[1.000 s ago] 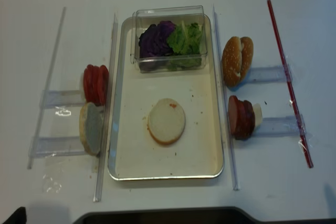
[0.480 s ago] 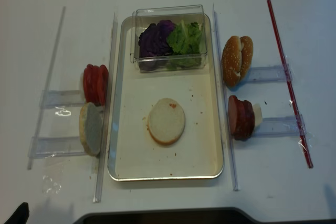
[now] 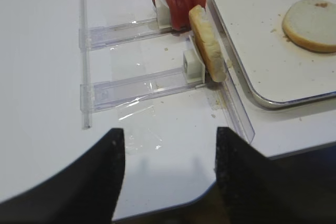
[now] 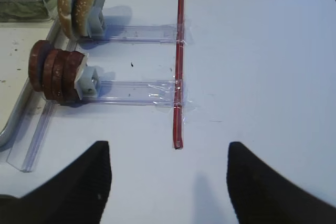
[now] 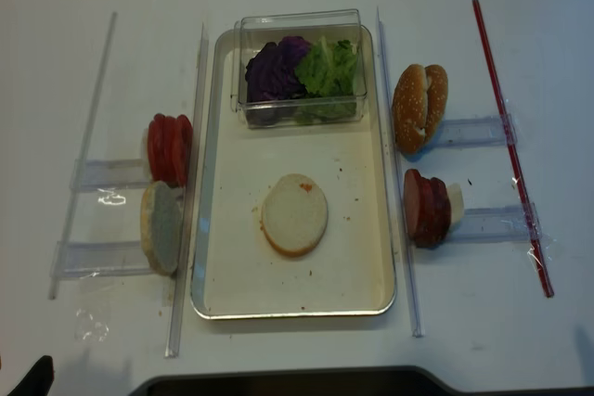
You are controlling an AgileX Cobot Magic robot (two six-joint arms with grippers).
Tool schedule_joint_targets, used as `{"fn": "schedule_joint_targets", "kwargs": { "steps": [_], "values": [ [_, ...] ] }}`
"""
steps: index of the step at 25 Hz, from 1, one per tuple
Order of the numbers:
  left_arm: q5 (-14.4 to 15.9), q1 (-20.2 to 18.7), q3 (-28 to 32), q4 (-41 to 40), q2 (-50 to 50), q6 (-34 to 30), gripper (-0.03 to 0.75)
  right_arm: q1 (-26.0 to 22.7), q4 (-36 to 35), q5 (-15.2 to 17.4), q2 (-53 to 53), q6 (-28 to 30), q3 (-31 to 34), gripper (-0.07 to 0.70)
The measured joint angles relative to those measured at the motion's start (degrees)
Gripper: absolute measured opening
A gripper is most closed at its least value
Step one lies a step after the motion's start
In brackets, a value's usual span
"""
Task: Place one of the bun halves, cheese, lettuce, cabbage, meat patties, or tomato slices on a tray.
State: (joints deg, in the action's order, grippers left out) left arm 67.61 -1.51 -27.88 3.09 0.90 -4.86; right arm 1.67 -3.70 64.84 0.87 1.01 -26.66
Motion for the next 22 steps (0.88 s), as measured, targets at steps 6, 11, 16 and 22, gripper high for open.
{"fn": "schedule_joint_targets", "kwargs": {
  "steps": [6,11,16,22],
  "values": [
    [-0.1,0.0,0.0,0.0,0.0,0.0,0.396,0.0,1.2,0.0,0.0,0.0,0.0,0.507],
    [-0.1,0.0,0.0,0.0,0.0,0.0,0.396,0.0,1.2,0.0,0.0,0.1,0.0,0.507],
    [-0.1,0.0,0.0,0.0,0.0,0.0,0.396,0.0,1.3,-0.1,0.0,0.1,0.0,0.507],
    [-0.1,0.0,0.0,0.0,0.0,0.0,0.396,0.0,1.4,-0.1,0.0,0.1,0.0,0.507]
  ]
}}
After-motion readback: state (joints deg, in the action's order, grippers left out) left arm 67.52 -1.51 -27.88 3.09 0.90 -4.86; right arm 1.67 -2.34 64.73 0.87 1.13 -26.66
